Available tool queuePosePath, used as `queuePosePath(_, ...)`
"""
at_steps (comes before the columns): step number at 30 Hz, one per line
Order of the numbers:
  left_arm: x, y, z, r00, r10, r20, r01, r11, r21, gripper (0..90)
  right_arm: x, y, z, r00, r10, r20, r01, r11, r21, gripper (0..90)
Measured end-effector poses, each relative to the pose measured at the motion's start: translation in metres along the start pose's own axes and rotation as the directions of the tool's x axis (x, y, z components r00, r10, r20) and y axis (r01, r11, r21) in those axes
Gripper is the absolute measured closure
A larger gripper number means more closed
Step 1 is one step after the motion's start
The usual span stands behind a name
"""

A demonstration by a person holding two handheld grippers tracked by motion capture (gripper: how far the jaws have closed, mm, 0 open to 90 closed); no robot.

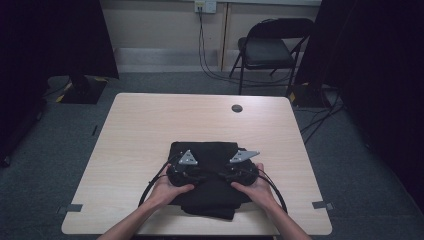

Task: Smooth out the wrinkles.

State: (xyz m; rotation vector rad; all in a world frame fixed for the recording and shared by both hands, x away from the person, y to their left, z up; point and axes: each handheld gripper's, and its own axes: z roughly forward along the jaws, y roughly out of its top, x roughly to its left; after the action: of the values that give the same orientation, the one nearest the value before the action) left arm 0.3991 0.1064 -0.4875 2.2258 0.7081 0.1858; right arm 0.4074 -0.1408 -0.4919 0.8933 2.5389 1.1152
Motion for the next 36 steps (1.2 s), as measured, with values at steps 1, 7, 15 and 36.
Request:
queuePosePath(1,0.001,0.0,0.0,0.9999,-0.007,0.008,0.007,1.0,-0.005,55.9,0.0,-0.003,0.0,0.9999,0.01,-0.009,-0.01,1.0,-0.007,50.0)
queuePosePath(7,-0.001,0.007,-0.005,0.9993,0.007,0.035,-0.006,0.9998,-0.021,48.6,0.01,-0.009,-0.004,1.0,-0.006,0.006,0.006,1.0,-0.01,49.9)
queuePosePath(15,0.001,0.004,0.001,0.9957,-0.036,0.085,0.038,0.9988,-0.03,53.4,0.03,-0.019,-0.02,0.9998,0.015,-0.015,-0.014,0.999,0.032,49.9)
queuePosePath(36,-0.003,0.004,0.013,0.9979,0.035,0.055,-0.033,0.9985,-0.045,54.8,-0.046,0.037,-0.004,0.9963,0.085,0.014,-0.084,0.993,-0.082,23.2)
